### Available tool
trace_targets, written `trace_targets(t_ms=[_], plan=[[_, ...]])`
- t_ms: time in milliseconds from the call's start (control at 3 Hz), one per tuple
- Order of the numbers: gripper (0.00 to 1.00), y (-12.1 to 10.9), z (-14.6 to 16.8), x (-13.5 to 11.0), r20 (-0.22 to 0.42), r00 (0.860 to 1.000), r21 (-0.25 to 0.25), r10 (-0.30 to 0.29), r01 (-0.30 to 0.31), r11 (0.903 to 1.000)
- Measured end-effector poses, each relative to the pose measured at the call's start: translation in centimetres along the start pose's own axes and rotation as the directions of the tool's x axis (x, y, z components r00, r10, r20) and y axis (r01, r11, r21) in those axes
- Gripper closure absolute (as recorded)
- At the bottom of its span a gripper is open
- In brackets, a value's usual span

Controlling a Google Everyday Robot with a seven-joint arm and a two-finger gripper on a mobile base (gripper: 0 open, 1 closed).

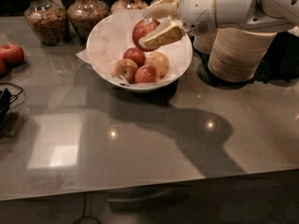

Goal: Pick apple from white bowl

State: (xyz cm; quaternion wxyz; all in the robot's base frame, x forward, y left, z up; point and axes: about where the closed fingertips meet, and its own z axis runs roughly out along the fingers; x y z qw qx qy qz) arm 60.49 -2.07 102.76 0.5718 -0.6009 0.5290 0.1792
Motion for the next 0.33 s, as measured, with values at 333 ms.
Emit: trace_targets(t_ms=[333], plan=[[1.00, 0.00, 0.00, 0.00, 0.000, 1.000, 0.000, 0.000, 0.000, 1.0000]])
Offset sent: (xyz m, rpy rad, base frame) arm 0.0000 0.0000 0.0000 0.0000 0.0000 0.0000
